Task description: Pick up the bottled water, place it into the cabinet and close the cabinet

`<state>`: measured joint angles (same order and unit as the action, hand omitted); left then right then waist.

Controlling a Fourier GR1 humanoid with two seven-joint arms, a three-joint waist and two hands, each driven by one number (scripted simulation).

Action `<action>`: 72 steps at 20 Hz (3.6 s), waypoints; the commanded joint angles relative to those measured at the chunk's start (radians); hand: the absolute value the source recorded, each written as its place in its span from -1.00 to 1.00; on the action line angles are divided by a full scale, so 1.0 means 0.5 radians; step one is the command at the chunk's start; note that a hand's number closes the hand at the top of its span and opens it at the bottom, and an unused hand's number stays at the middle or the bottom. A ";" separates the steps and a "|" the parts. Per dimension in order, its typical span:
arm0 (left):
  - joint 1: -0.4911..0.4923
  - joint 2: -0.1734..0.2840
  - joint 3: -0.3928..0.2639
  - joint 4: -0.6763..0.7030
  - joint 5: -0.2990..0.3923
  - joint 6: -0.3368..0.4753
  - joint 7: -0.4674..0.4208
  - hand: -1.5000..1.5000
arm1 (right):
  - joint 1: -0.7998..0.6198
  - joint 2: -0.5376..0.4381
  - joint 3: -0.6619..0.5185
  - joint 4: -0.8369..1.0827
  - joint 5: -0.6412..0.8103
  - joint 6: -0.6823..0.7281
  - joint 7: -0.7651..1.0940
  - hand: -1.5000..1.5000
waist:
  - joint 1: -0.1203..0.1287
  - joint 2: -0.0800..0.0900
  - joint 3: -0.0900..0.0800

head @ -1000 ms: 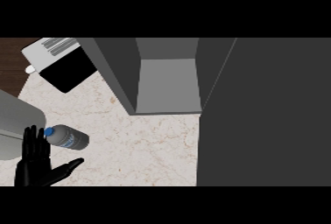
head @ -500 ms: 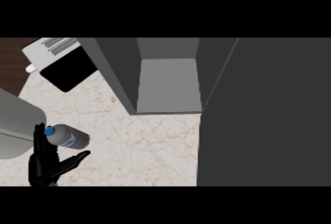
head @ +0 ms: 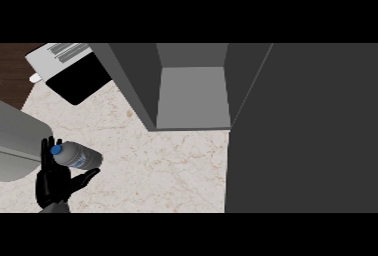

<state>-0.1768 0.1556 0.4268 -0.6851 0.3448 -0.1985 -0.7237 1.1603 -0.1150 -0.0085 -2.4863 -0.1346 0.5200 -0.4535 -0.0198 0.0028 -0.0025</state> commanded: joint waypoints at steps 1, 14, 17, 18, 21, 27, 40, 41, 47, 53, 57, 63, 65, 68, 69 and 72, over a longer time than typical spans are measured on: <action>-0.095 0.061 0.054 0.187 0.091 -0.224 -0.041 -1.00 | -0.025 0.028 0.026 -0.239 -0.137 -0.032 0.138 -1.00 | 0.010 0.003 -0.001; -0.264 0.003 0.074 0.445 0.113 -0.257 -0.300 1.00 | 0.104 0.041 -0.112 -0.179 -0.143 0.146 -0.031 -1.00 | -0.006 -0.004 0.001; -0.317 -0.011 -0.016 0.344 0.072 -0.270 -0.208 1.00 | -0.005 0.057 -0.056 -0.249 -0.153 0.044 0.160 -1.00 | 0.028 -0.001 0.003; -0.247 -0.095 -0.086 0.384 -0.012 -0.287 -0.343 1.00 | 0.109 0.036 -0.118 -0.235 -0.180 0.131 0.036 -1.00 | 0.001 -0.005 0.002; -0.330 -0.270 -0.268 0.330 -0.149 -0.228 -0.312 1.00 | 0.081 0.042 -0.095 -0.135 -0.144 0.149 -0.046 -1.00 | -0.011 -0.010 0.003; -0.265 -0.286 -0.365 0.039 -0.165 -0.186 -0.237 1.00 | 0.057 0.046 -0.127 -0.202 -0.178 0.121 0.053 -1.00 | 0.034 -0.015 0.006; -0.038 -0.311 -1.121 -0.876 0.117 0.184 0.186 1.00 | 0.031 0.121 -0.041 -0.229 -0.110 0.052 0.113 -1.00 | 0.044 -0.017 0.005; -0.030 -0.311 -1.183 -1.015 0.108 0.271 0.270 1.00 | 0.039 0.075 -0.104 -0.211 -0.127 0.093 0.053 -1.00 | 0.049 -0.025 0.007; 0.022 -0.311 -1.624 -1.575 0.153 0.692 0.599 1.00 | -0.124 0.085 -0.103 -0.019 -0.131 0.075 0.069 -1.00 | 0.045 -0.020 0.007; -0.360 -0.311 -1.806 -1.756 0.114 1.257 1.011 1.00 | -0.225 0.055 -0.151 -0.023 -0.203 0.075 0.112 -1.00 | 0.022 -0.011 0.007; -0.586 -0.311 -1.988 -1.758 0.072 1.697 1.052 1.00 | -0.223 0.104 -0.090 -0.077 -0.173 0.031 0.206 -1.00 | 0.004 -0.008 0.006; -0.886 -0.311 -1.990 -1.519 0.181 1.935 1.052 1.00 | -0.159 0.077 -0.152 -0.211 -0.263 0.058 0.268 -1.00 | -0.015 -0.004 0.005; -1.062 -0.311 -1.839 -1.324 0.168 1.860 1.090 1.00 | -0.357 0.100 -0.156 -0.068 -0.167 -0.008 0.273 -1.00 | 0.001 0.001 0.005; -1.015 -0.311 -1.900 -1.280 0.128 1.926 1.040 1.00 | -0.227 0.123 -0.122 -0.278 -0.243 -0.018 0.414 -1.00 | 0.005 -0.002 0.004; -1.097 -0.311 -1.803 -1.178 0.160 1.879 1.049 1.00 | -0.275 0.069 -0.252 -0.106 -0.270 0.073 0.234 -1.00 | -0.007 -0.004 0.005; -1.227 -0.311 -1.875 -0.977 0.224 1.937 1.017 1.00 | -0.293 0.059 -0.239 -0.177 -0.333 0.040 0.363 -1.00 | -0.016 0.004 0.004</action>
<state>-0.7190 0.0003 -0.5265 -1.2728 0.4400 0.7666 -0.2209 0.9960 -0.0742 -0.1003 -2.4627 -0.1625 0.5434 -0.3507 -0.0264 0.0027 -0.0003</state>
